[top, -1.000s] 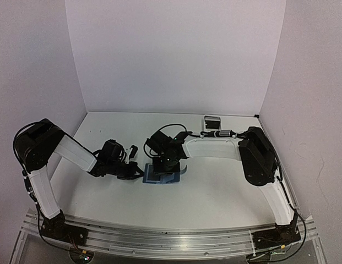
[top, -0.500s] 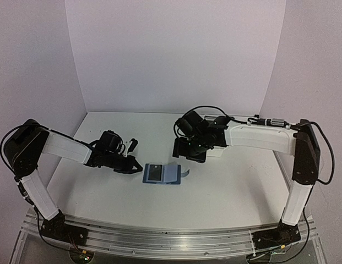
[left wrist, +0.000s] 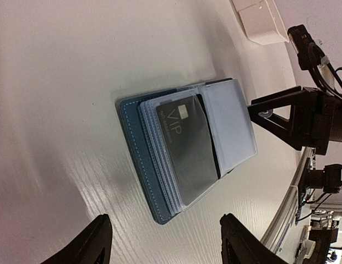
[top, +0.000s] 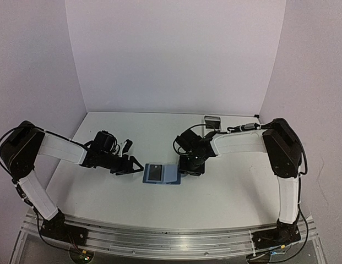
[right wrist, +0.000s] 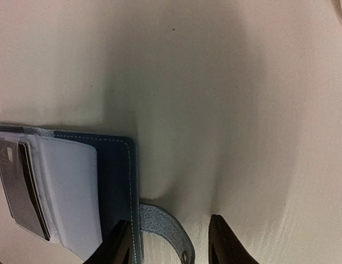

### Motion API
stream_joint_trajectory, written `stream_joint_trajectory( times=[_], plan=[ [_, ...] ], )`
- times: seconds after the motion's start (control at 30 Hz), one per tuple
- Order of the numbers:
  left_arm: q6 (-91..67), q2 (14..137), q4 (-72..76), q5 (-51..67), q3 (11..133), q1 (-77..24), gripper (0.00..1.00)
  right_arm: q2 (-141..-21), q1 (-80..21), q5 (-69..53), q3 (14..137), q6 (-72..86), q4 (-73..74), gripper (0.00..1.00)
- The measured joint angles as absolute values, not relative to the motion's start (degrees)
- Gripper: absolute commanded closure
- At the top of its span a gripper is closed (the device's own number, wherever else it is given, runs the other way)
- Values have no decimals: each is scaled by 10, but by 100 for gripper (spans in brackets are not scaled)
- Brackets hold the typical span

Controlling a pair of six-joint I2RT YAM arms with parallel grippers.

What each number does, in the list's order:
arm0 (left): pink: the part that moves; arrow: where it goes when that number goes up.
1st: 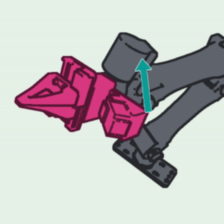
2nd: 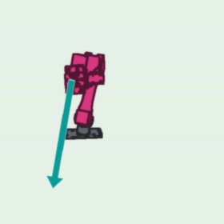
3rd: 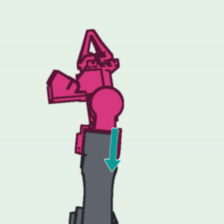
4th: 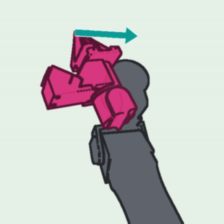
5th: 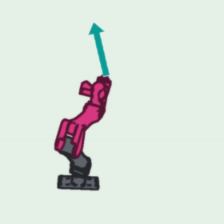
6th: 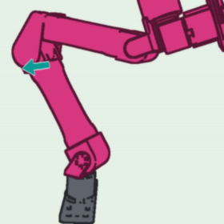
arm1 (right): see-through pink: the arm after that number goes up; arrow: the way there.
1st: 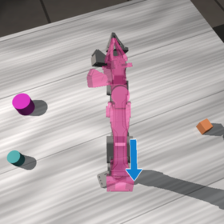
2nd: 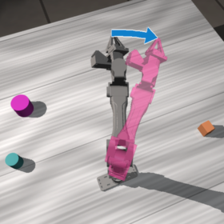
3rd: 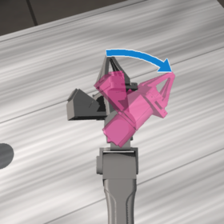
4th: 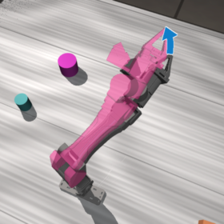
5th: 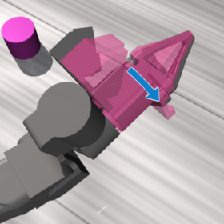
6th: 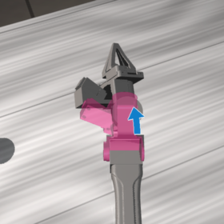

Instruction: Put the credit cards into the card holder

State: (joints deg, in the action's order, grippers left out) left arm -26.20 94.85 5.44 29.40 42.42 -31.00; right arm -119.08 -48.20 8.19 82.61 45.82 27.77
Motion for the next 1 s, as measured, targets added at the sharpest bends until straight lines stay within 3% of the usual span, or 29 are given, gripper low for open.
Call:
stream_joint_trajectory(
  times=[0.13, 0.63, 0.83, 1.0],
  plan=[
    [-289, 960, 73, 304, 422, -311, 22, -1191, -479, 73, 825, 455, 259, 96],
    [-365, 1023, 188, 316, 418, -317, 14, -1227, -479, 33, 846, 439, 226, 97],
    [-389, 1038, 237, 331, 411, -317, 28, -1237, -482, 23, 854, 440, 203, 99],
    [-395, 1045, 248, 347, 410, -315, 34, -1240, -486, 21, 860, 440, 203, 100]
  ],
)
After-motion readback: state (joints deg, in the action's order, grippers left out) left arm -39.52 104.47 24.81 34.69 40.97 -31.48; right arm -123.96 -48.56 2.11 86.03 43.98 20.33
